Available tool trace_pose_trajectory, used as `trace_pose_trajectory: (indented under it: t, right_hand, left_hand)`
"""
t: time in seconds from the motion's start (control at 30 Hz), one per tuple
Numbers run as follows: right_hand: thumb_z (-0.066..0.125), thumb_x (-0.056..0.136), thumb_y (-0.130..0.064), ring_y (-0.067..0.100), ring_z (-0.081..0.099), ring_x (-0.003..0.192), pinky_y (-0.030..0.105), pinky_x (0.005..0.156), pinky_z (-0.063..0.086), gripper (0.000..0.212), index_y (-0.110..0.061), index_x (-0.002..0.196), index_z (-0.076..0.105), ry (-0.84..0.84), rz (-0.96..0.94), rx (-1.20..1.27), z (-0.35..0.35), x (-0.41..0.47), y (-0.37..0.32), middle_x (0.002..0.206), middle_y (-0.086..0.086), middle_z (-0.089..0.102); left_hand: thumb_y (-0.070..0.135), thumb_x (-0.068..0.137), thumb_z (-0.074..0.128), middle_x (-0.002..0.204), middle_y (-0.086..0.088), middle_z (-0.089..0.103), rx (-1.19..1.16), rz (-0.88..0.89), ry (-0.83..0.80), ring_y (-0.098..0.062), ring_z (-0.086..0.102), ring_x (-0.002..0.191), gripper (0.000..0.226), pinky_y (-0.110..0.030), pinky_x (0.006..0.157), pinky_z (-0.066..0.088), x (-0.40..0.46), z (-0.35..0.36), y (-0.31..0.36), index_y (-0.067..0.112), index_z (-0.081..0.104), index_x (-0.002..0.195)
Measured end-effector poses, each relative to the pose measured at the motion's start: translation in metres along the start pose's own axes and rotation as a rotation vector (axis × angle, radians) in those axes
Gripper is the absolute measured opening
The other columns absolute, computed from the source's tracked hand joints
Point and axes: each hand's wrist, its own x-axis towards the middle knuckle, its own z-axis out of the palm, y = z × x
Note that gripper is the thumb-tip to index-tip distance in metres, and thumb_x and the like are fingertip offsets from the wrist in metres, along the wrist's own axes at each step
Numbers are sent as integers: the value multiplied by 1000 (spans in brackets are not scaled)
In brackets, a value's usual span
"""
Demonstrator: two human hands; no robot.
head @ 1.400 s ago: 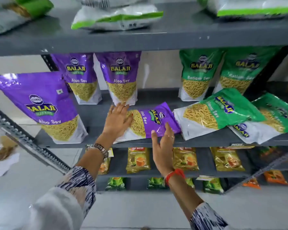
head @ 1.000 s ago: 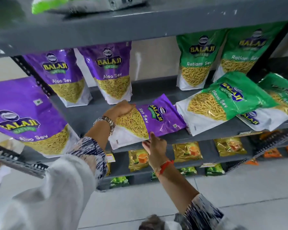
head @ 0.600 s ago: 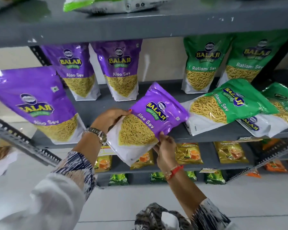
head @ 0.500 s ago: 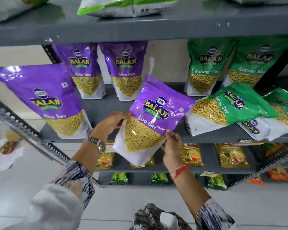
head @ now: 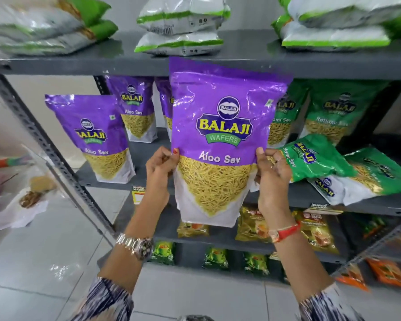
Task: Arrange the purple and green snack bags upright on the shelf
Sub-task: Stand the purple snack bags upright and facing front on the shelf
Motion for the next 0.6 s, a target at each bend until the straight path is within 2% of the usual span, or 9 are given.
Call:
trace_pose_trajectory:
  t: [0.07,0.13,0.2,0.23,0.3,0.37,0.43,0.53,0.6]
  right_hand:
    - [62,86,-28,17,52,65,32,66,42,15,-28,71,60,-31,-21,32,2,-3,-10,63,-9,61]
    - [62,82,-30,24,48,73,40,70,38,14,-32,69,63,-39,-27,63,4,-5,-11,68,-2,60]
    - [61,86,-27,21,52,68,37,67,41,14,-29,72,61,-40,-16,49,5,-5,-4,65,-9,64]
    - [60,88,-24,14,56,65,32,65,44,14,-26,75,59,-45,-3,47,7,-4,1,62,-11,66]
    - [56,91,-18,3,60,61,22,59,48,14,-22,78,57,-49,20,49,13,0,13,62,-12,68]
    - [56,92,-17,-1,61,61,17,58,48,14,-22,79,57,-58,49,30,21,6,29,62,-13,69]
    - [55,92,-18,-1,62,64,20,61,48,13,-21,80,58,-87,80,13,32,15,46,64,-13,71]
    - [55,92,-19,6,66,74,30,72,52,11,-21,83,60,-138,110,9,54,33,71,73,-10,74]
    - [53,93,-17,5,67,75,30,73,53,11,-21,85,61,-173,127,26,72,43,84,75,-10,74]
  left_hand:
    - [26,63,67,50,14,51,-13,20,14,-10,36,57,20,-27,57,27,-4,-1,7,23,50,53]
    - [27,65,68,49,13,50,-3,33,23,-12,35,57,22,-27,56,27,-4,-2,10,23,50,54]
    - [23,71,67,48,13,51,47,31,37,-11,38,55,22,-26,56,31,-2,-5,9,23,52,54]
    - [18,76,65,47,14,52,95,28,55,-8,41,53,24,-24,55,34,0,-7,7,24,54,56]
    - [9,83,58,46,15,59,175,14,95,0,49,49,22,-16,51,43,5,-11,-1,19,58,64]
    - [8,84,57,49,16,64,208,-9,135,3,55,50,16,-13,49,47,11,-18,-11,16,61,70]
    - [10,84,59,51,16,67,217,-31,195,4,57,51,12,-13,50,48,20,-29,-21,16,63,73]
    - [12,81,63,54,15,69,208,-61,274,1,59,54,8,-18,56,51,41,-50,-32,17,65,75]
    - [12,80,64,55,15,70,190,-78,301,0,61,56,7,-21,62,53,60,-64,-36,17,65,75]
